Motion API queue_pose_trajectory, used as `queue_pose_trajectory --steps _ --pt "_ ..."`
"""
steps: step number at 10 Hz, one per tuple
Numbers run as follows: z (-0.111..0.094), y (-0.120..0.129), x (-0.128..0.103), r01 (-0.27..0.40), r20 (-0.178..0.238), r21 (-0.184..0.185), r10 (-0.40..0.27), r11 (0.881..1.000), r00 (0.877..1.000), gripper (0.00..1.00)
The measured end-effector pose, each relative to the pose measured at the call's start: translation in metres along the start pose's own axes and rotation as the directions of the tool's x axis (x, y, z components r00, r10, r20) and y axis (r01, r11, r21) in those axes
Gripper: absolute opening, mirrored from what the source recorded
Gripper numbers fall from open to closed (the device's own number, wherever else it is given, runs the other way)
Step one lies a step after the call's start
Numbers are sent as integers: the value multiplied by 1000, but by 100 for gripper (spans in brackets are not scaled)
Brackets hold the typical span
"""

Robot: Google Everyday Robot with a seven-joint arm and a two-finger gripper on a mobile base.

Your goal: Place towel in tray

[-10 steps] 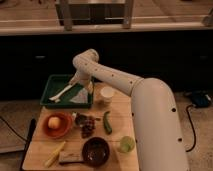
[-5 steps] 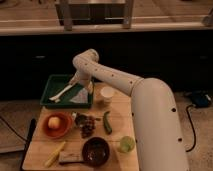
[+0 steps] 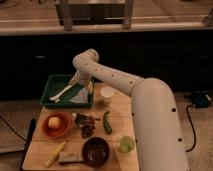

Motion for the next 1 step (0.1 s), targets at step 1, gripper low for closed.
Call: queue_pose_trajectory --steps 1 --pt "0 0 0 0 0 0 0 1000 1000 80"
